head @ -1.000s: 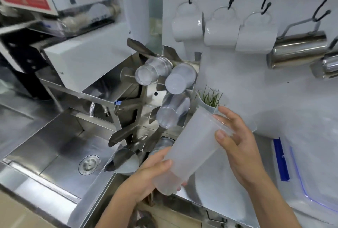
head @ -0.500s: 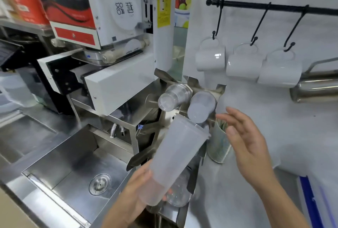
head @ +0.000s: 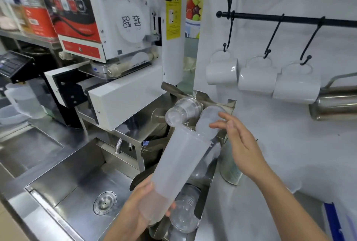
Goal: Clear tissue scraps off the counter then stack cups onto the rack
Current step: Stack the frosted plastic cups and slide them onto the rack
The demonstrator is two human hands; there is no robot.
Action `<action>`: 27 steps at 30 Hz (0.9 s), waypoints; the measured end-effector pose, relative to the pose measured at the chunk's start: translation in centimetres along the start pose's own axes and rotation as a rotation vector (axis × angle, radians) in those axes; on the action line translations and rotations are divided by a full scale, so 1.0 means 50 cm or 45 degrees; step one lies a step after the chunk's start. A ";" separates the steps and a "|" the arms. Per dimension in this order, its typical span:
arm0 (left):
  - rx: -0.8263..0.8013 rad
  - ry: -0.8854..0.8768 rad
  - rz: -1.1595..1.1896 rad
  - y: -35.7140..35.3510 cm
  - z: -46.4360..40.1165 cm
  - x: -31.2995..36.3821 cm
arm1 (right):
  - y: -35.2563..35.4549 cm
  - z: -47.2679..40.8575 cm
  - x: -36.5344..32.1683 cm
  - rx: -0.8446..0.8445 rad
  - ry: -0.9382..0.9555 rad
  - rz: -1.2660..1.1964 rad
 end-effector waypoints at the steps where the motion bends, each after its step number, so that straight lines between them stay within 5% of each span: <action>1: 0.002 -0.003 0.006 -0.001 -0.002 0.000 | -0.001 -0.002 -0.001 0.001 0.003 -0.002; 27: 0.103 -0.073 -0.051 -0.064 -0.030 0.046 | 0.009 -0.019 0.007 0.066 -0.008 -0.066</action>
Point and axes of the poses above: each hand's wrist, its own z-axis away from the middle knuckle, its own y-axis out of the back of the hand, x = y × z, the point moved 5 cm from there along -z, towards the middle knuckle, and after that the axes turned 4 degrees about -x, right-handed, at the moved point
